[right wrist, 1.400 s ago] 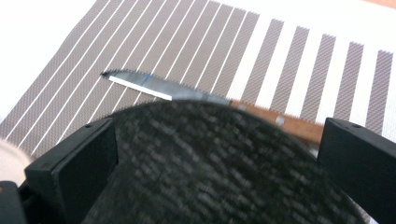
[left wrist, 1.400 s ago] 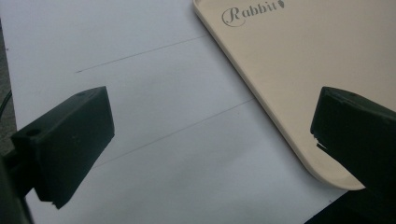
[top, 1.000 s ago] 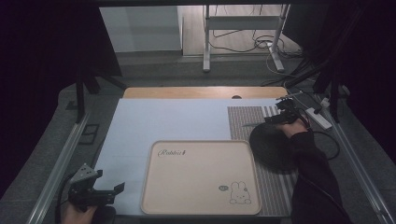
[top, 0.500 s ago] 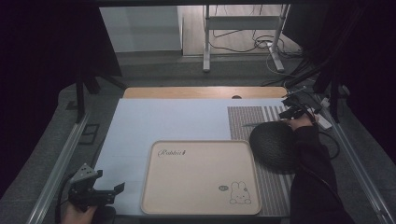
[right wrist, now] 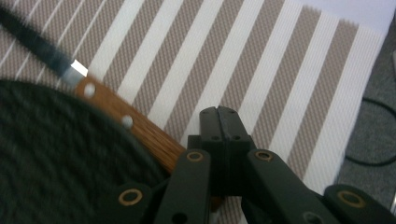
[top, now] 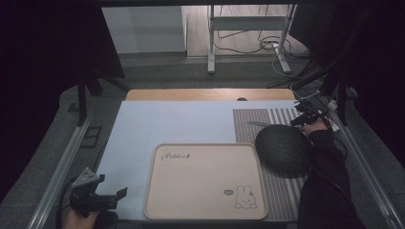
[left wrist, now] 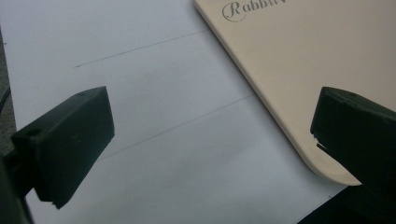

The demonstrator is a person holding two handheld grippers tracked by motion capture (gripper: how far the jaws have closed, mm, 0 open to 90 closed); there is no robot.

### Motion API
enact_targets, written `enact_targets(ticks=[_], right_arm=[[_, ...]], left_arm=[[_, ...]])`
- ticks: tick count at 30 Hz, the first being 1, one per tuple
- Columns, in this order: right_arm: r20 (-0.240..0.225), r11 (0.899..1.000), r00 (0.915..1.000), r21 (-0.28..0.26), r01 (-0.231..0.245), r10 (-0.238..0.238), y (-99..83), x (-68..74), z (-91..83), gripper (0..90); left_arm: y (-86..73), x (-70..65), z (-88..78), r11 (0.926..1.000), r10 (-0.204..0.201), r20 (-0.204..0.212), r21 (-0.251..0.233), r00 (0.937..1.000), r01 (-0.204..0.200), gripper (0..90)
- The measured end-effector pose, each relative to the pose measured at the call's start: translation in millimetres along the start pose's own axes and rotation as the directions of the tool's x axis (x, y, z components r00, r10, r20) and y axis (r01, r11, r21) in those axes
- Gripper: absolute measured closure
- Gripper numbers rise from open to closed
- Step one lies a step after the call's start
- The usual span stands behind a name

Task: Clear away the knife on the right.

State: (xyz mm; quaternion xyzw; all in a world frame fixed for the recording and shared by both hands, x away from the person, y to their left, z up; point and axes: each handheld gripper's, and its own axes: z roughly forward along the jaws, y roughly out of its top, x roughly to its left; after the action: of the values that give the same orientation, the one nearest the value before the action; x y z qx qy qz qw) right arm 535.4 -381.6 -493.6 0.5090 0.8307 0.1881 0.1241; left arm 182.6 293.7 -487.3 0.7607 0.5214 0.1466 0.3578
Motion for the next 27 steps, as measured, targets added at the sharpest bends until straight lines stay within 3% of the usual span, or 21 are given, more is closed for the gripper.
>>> enact_targets(ticks=[5,7,14,18,19,21,23,24,27], right_arm=[[-0.039,0.998,0.9992,0.06,0.003,-0.001,-6.4,0.1,-6.3,89.6],[-0.035,0.998,0.9994,0.07,-0.006,0.009,-7.1,0.0,-7.5,89.6],[-0.029,0.999,0.9995,0.05,-0.009,0.01,-4.5,-1.2,-11.1,86.5],[-0.029,0.999,0.9995,-0.037,-0.013,0.012,6.4,6.0,-22.0,63.6],[-0.039,0.999,0.9992,-0.049,-0.004,0.002,13.0,13.5,-22.6,45.5],[-0.056,0.999,0.9984,-0.031,0.006,-0.008,19.2,22.6,-18.6,29.5],[-0.04,0.999,0.999,-0.031,0.018,-0.02,25.0,32.0,-13.1,17.8],[-0.04,0.999,0.999,-0.031,0.018,-0.02,25.0,32.0,-13.1,17.8],[-0.039,0.999,0.9987,-0.024,0.032,-0.033,37.0,46.8,-2.8,3.5]], left_arm=[[0.5,-0.5,0.6,1.0,0.005,-0.001,0.005,1.0,-0.005,0.0],[0.8,-0.8,1.0,0.9999,0.008,-0.002,0.008,1.0,-0.007,0.0],[0.9,-0.8,1.1,0.9999,0.009,-0.002,0.011,1.0,-0.009,0.0],[1.0,-1.3,1.5,0.9999,0.009,-0.004,0.011,1.0,-0.009,0.0],[1.1,-1.4,1.6,0.9999,0.008,-0.004,0.011,1.0,-0.008,0.0],[1.1,-1.1,1.4,0.9999,0.009,-0.003,0.012,1.0,-0.009,0.0],[1.1,-0.9,1.3,0.9999,0.01,-0.003,0.013,0.9999,-0.01,0.0],[1.0,-0.8,1.3,0.9999,0.008,-0.003,0.013,1.0,-0.008,0.0],[1.0,-0.6,1.2,0.9999,0.008,-0.002,0.012,1.0,-0.008,0.0]])
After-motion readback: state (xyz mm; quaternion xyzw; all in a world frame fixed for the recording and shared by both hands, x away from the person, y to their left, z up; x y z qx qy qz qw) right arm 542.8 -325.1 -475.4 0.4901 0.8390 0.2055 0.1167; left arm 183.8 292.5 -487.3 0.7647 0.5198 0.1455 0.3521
